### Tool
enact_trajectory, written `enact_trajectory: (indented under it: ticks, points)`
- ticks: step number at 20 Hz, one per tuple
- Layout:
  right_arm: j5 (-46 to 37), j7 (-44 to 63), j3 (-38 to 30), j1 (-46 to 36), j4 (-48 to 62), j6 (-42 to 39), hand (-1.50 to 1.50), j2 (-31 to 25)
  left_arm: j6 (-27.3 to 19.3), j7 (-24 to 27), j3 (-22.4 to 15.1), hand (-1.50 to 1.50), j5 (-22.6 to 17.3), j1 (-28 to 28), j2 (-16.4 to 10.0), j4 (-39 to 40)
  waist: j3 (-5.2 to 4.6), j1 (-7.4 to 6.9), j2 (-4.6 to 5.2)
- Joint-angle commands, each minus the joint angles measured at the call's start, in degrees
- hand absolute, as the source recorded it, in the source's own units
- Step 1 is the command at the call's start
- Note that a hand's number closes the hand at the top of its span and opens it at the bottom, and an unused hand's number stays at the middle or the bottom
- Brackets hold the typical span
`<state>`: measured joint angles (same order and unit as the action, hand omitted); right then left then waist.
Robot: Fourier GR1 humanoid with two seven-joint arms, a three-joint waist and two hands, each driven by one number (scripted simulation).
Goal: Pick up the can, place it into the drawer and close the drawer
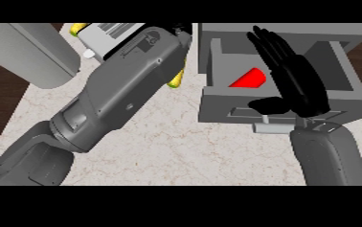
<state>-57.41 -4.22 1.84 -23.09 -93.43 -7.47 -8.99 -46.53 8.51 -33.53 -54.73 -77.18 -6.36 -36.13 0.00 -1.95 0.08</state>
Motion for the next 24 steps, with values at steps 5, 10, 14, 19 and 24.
enact_trajectory:
  ticks: [5, 10, 14, 19, 24]
  points:
    - [-9.1, -0.2, 0.4, -8.9, 21.6, 10.7, -1.5, 1.3, -1.5, -2.4, 0.2, -1.5, 2.6, 6.2, -5.2, -8.2, 0.0, -0.33, -0.08]
    - [-13.4, 0.4, -0.1, -15.0, 36.3, 20.0, -1.5, 4.3, 0.8, -5.6, 0.7, -1.5, 3.9, 7.4, -10.0, -10.7, 0.02, -0.24, 0.24]
    - [-15.2, -1.4, -3.3, -18.0, 47.7, 28.3, -1.5, 2.5, -1.8, -8.2, -0.4, -1.5, 5.0, 8.0, -11.0, -15.1, 0.08, -1.52, 0.46]
    - [-15.7, -1.8, -5.9, -23.6, 56.6, 33.6, -1.5, 1.9, -0.2, -9.1, 0.3, -1.5, 5.8, 10.2, -13.0, -17.8, 0.08, -1.52, 0.78]
    - [-14.6, -3.7, -9.0, -29.0, 63.4, 37.8, -1.5, 0.3, -2.3, -13.4, 0.7, -1.5, 6.6, 9.1, -15.6, -21.0, 0.13, -1.82, 0.71]
